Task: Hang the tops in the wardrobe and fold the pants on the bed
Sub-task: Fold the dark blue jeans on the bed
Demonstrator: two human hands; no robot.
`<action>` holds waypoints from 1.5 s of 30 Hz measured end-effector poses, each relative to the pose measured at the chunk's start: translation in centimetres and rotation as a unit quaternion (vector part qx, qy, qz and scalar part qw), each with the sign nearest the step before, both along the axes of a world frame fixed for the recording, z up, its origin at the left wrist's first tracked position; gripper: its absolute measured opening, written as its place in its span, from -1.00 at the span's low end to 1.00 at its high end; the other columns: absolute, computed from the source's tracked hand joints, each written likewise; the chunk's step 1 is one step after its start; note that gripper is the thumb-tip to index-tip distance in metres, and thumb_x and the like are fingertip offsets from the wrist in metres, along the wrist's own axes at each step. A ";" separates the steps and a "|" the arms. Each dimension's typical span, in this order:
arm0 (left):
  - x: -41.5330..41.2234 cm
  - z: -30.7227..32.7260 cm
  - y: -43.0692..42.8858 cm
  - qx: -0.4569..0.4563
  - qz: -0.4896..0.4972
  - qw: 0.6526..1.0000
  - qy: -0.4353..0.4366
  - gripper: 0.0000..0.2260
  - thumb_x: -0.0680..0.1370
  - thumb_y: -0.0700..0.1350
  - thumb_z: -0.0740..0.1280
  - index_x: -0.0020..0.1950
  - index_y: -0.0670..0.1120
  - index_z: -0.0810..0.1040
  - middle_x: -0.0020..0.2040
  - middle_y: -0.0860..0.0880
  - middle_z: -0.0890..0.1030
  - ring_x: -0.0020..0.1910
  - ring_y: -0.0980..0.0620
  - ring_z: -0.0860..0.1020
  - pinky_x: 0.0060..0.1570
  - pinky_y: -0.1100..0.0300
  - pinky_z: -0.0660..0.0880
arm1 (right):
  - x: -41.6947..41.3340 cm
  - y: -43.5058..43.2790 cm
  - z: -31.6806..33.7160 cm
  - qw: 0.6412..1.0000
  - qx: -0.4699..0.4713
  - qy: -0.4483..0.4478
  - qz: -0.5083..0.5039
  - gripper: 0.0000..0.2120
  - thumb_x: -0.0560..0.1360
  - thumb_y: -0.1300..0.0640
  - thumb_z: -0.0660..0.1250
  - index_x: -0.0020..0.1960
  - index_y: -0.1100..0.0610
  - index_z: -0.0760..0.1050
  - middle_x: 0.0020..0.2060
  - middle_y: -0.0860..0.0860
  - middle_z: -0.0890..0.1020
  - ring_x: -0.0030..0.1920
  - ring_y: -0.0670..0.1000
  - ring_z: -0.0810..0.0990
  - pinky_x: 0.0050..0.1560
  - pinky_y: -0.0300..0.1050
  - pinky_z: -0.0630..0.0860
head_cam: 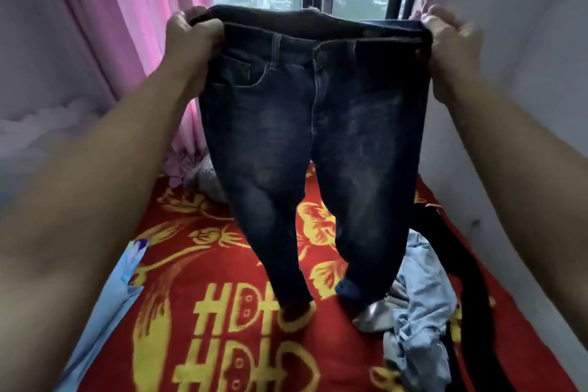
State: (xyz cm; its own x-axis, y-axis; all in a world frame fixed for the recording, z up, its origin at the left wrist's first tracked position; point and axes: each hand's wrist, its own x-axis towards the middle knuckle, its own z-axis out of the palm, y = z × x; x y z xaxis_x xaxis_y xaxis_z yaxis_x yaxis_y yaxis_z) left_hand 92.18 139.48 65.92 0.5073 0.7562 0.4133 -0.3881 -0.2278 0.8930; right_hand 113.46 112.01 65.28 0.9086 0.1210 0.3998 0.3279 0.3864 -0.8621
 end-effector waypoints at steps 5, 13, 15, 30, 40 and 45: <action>0.2 2.6 -0.2 0.333 0.258 0.893 0.159 -0.70 0.42 -0.13 0.38 0.15 -0.10 0.57 0.07 -0.10 0.64 0.00 0.03 0.56 -0.08 0.35 0.39 | 0.5 -2.0 2.7 0.987 -0.105 -0.117 0.030 -0.52 0.36 0.20 0.50 0.22 0.14 0.41 0.02 0.06 0.61 -0.05 -0.05 0.64 0.00 -0.19 0.59; 0.1 2.2 -1.0 0.363 0.344 0.842 0.201 -0.77 0.56 -0.08 0.32 0.19 -0.07 0.63 0.32 -0.13 0.37 0.09 -0.15 0.50 0.12 0.09 0.46 | 2.2 -3.8 1.5 0.862 -0.359 -0.259 -0.246 -0.47 0.49 -0.34 0.28 0.14 0.09 0.62 0.01 0.10 0.70 0.05 0.16 0.64 0.02 0.02 0.51; 0.4 3.2 -0.9 0.356 0.350 0.845 0.193 -0.76 0.58 -0.07 0.28 0.19 -0.07 0.62 0.33 -0.12 0.40 0.11 -0.16 0.52 0.14 0.07 0.46 | 2.4 -3.6 2.5 0.862 -0.344 -0.264 -0.263 -0.48 0.52 -0.32 0.23 0.10 0.11 0.60 -0.10 0.09 0.70 0.01 0.18 0.65 -0.01 0.04 0.50; 10.4 -1.1 7.0 0.190 0.119 0.963 0.150 -0.92 0.59 -0.16 0.19 -0.02 0.01 0.32 -0.09 0.01 0.45 -0.13 0.05 0.37 -0.22 0.19 0.37 | 8.6 6.3 0.5 0.978 -0.206 -0.012 0.045 -0.87 0.68 0.02 0.15 0.20 0.01 0.32 0.13 0.02 0.54 0.16 0.09 0.58 -0.09 0.04 0.68; 12.0 1.9 6.8 0.167 0.156 0.972 -0.049 -0.79 0.50 -0.27 0.09 0.02 0.03 0.30 0.02 -0.07 0.48 -0.02 0.07 0.46 0.07 0.29 0.45 | 7.7 7.4 4.7 0.972 0.109 0.051 0.202 -0.71 0.54 0.22 0.11 0.23 0.14 0.41 0.19 0.15 0.60 0.28 0.15 0.56 0.36 0.12 0.42; 10.5 -1.9 4.8 0.211 0.268 0.937 -0.072 -0.83 0.43 -0.25 0.13 -0.10 0.01 0.25 0.04 -0.03 0.36 0.01 0.15 0.39 0.01 0.54 0.29 | 5.9 6.5 0.7 0.979 0.139 0.072 0.128 -0.85 0.59 0.06 0.14 -0.12 0.08 0.38 -0.16 0.07 0.53 -0.09 0.06 0.59 -0.03 -0.01 0.60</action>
State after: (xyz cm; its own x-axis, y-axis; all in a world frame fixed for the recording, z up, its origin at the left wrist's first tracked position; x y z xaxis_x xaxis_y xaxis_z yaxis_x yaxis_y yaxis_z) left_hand 102.72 144.27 63.98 0.0175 0.6397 0.7684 -0.2259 -0.7462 0.6263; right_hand 119.40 118.46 65.96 0.9122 0.2560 0.3199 0.0733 0.6661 -0.7423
